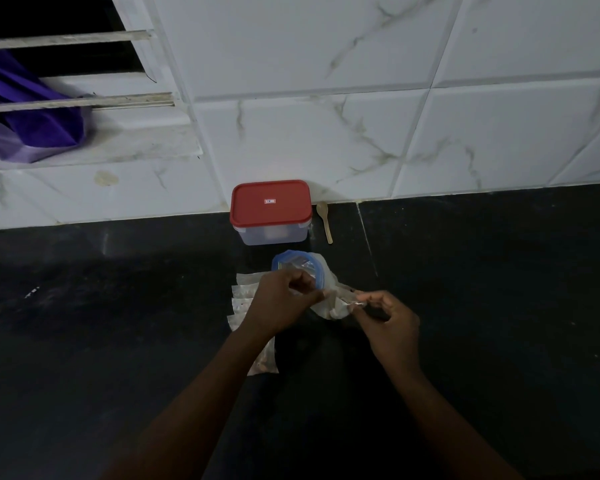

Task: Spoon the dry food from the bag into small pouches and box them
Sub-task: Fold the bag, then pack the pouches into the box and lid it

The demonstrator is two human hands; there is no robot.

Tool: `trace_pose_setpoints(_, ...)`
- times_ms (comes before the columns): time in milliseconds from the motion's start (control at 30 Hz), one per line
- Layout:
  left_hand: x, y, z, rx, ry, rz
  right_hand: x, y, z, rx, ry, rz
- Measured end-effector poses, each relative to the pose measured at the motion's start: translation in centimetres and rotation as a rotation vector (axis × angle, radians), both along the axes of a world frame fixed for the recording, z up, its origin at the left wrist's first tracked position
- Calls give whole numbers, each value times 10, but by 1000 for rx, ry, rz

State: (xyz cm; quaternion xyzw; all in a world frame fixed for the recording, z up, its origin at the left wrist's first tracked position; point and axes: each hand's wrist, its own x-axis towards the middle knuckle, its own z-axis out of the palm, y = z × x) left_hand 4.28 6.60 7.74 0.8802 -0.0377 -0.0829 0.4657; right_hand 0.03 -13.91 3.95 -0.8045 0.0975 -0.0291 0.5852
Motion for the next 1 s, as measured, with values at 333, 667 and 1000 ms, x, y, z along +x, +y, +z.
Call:
trace_pose_setpoints(333,21,15,13,-351,34,270,-7,-21,-16,-60,47,-68)
trace_pose_setpoints(667,29,6,15,-281,0,288,-15,-20,-27,-109,114,-75)
trace_pose_setpoints(1000,30,2,15,-76,-210,245,-16,-32,-32,-443,61,-18)
